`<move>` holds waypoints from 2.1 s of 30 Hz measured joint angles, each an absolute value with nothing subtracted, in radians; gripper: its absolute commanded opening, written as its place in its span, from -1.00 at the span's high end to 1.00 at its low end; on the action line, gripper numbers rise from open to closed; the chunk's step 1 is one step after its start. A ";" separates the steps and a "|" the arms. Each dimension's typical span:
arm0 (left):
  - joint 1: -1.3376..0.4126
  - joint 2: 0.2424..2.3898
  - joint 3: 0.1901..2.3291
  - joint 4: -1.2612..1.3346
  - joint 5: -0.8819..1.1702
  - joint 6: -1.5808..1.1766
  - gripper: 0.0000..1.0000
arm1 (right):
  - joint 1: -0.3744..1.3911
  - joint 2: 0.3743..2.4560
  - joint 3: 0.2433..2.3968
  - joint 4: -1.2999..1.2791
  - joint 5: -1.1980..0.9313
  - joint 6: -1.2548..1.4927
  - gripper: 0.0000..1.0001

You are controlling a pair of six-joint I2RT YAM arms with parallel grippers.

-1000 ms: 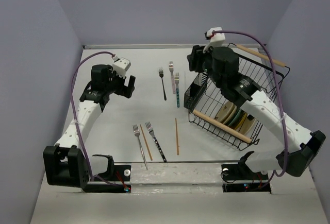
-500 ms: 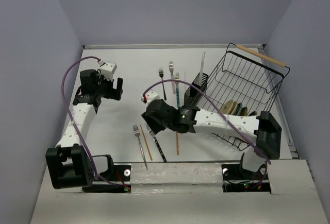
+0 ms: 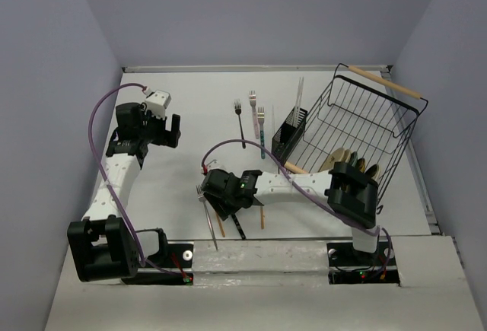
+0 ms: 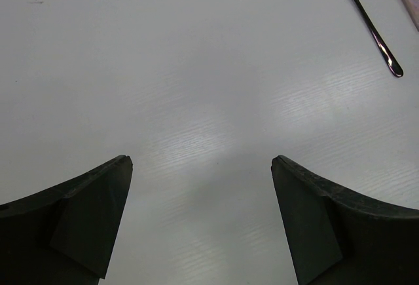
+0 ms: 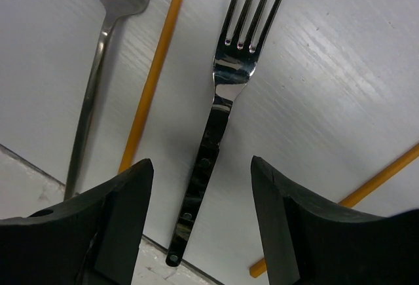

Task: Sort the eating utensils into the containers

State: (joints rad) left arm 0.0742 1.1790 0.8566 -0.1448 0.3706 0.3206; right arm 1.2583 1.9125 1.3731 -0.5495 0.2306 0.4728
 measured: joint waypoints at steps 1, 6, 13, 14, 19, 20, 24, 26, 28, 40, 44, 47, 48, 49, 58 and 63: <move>0.074 1.179 0.856 -0.145 0.372 0.321 -0.98 | 1.258 1.925 1.373 -0.550 0.231 0.477 -0.26; 0.074 1.179 0.843 -0.138 0.382 0.321 -0.98 | 1.258 1.977 1.373 -0.550 0.233 0.497 0.01; 0.074 1.175 0.842 -0.138 0.390 0.321 -0.98 | 1.258 1.983 1.374 -0.548 0.249 0.517 0.54; 0.074 1.175 0.842 -0.138 0.391 0.321 -0.98 | 1.258 1.983 1.374 -0.548 0.252 0.521 0.56; 0.074 1.175 0.842 -0.138 0.392 0.321 -0.98 | 1.258 1.983 1.373 -0.548 0.276 0.541 0.94; 0.074 1.175 0.842 -0.138 0.392 0.321 -0.98 | 1.258 1.983 1.373 -0.548 0.281 0.547 1.00; 0.074 1.175 0.842 -0.138 0.392 0.321 -0.98 | 1.250 1.982 1.373 -0.548 0.290 0.552 1.00; 0.074 1.174 0.842 -0.138 0.392 0.321 -0.98 | 1.246 1.979 1.373 -0.548 0.296 0.551 1.00; 0.074 1.173 0.842 -0.138 0.392 0.321 -0.98 | 1.243 1.973 1.373 -0.543 0.295 0.542 1.00; 0.074 1.173 0.842 -0.136 0.392 0.321 -0.98 | 1.227 1.586 1.370 -0.218 0.358 0.281 1.00; 0.075 1.164 0.842 -0.130 0.392 0.321 -0.98 | 1.143 1.354 1.230 0.115 0.415 0.184 1.00; 0.075 1.162 0.842 -0.129 0.393 0.321 -0.98 | 1.018 1.234 1.108 0.320 0.484 0.112 1.00; 0.075 1.162 0.842 -0.128 0.393 0.321 -0.98 | 0.973 1.219 1.080 0.366 0.480 0.084 1.00; 0.075 1.162 0.842 -0.128 0.393 0.321 -0.98 | 0.922 1.210 1.047 0.424 0.473 0.044 1.00; 0.075 1.162 0.842 -0.123 0.411 0.321 -0.98 | 0.621 1.223 0.928 0.489 0.022 -0.115 1.00; 0.076 1.162 0.842 -0.123 0.415 0.321 -0.98 | 0.464 1.226 0.894 0.537 -0.187 -0.097 1.00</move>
State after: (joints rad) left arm 0.0757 1.1622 0.8417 -0.1230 0.4152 0.3210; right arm 0.4641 1.2259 0.8940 0.5365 -0.1867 -0.0971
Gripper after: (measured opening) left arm 0.989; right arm 0.208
